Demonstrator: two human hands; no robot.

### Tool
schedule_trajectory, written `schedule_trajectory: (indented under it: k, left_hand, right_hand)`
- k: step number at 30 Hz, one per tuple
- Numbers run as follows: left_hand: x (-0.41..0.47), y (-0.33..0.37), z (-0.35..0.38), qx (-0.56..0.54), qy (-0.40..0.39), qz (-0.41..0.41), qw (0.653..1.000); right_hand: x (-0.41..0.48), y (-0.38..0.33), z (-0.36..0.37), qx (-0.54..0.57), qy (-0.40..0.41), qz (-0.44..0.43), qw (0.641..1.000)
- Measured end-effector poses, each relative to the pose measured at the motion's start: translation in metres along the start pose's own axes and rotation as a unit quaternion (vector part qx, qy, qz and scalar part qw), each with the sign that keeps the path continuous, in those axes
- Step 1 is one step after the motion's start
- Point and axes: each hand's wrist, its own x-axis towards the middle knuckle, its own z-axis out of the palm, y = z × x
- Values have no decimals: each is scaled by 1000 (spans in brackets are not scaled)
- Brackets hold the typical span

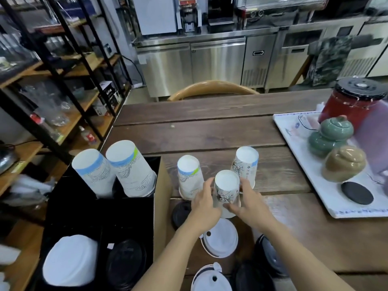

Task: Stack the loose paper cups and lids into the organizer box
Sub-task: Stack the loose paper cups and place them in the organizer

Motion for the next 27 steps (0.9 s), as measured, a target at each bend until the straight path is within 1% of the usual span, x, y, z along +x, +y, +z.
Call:
schedule_trajectory:
  k: [3,6,8,10,12,14,16,18,19,21,25,27]
  left_hand:
    - [-6,6,-4,-52,46,39,997]
    - [-13,18,-12,-90,107,108,984]
    - [-16,28,-18,-106,121,143,977]
    - [-16,40,-22,-107,125,175,971]
    - [-12,53,-27,-121,117,199,965]
    - [-1,65,-33,-108,87,221,965]
    - [15,76,-40,-29,40,245,968]
    - [33,86,-46,49,4,264,963]
    - [41,90,-49,71,-11,263,962]
    - [55,95,-52,76,-43,244,966]
    - [75,89,-45,24,-116,147,982]
    - [81,81,-39,31,-146,95,984]
  right_hand:
    - [-1,-10,-7,42,34,-51,997]
    - [-6,-28,-19,79,101,-111,985]
    - [-8,-36,-27,87,148,-147,974]
    - [-8,-42,-34,84,184,-163,966]
    - [-7,-46,-43,82,211,-171,959]
    - [-3,-49,-53,83,239,-164,953]
    - [5,-49,-65,85,265,-143,950]
    - [14,-47,-76,88,273,-134,949]
    - [19,-46,-81,85,272,-131,950]
    - [27,-41,-87,73,263,-115,955]
    - [41,-30,-86,36,206,-50,977]
    - [46,-22,-80,-7,161,-7,987]
